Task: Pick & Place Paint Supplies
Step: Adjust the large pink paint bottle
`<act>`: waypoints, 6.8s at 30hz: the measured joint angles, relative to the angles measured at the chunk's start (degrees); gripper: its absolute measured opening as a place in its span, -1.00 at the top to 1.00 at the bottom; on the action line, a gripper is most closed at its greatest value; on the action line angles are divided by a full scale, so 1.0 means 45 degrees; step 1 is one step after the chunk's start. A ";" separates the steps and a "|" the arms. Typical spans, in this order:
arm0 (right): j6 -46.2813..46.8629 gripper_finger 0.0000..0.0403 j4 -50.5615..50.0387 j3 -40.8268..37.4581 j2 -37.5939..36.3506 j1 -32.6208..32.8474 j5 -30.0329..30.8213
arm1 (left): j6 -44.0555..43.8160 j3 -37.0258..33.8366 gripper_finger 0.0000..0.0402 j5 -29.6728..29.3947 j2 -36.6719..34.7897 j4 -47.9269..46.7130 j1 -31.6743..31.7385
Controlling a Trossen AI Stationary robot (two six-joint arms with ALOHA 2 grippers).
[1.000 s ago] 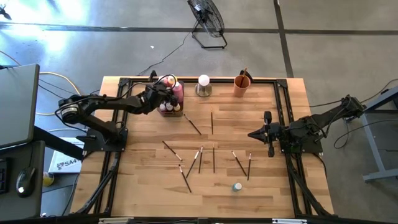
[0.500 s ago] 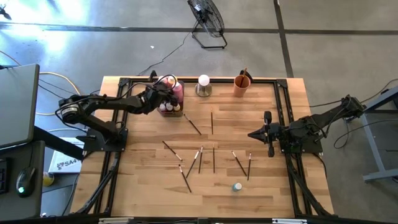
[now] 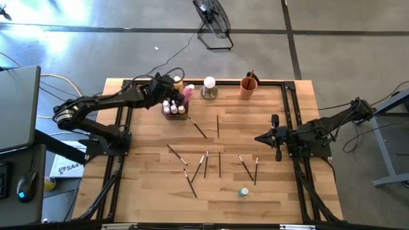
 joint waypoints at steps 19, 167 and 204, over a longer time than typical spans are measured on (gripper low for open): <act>0.0086 0.99 0.0027 0.0000 -0.0002 0.0000 0.0000 | 0.0523 0.0654 0.54 -0.0838 -0.1167 -0.1905 -0.1712; 0.0140 0.99 -0.1119 -0.0005 0.0976 -0.2085 -0.2545 | 0.4206 1.2481 0.18 0.5884 0.9621 -0.9481 0.2492; 0.0152 0.99 -0.1313 -0.0005 0.0973 -0.2087 -0.2540 | 0.4211 1.2472 0.42 0.6219 0.9575 -0.9279 0.2472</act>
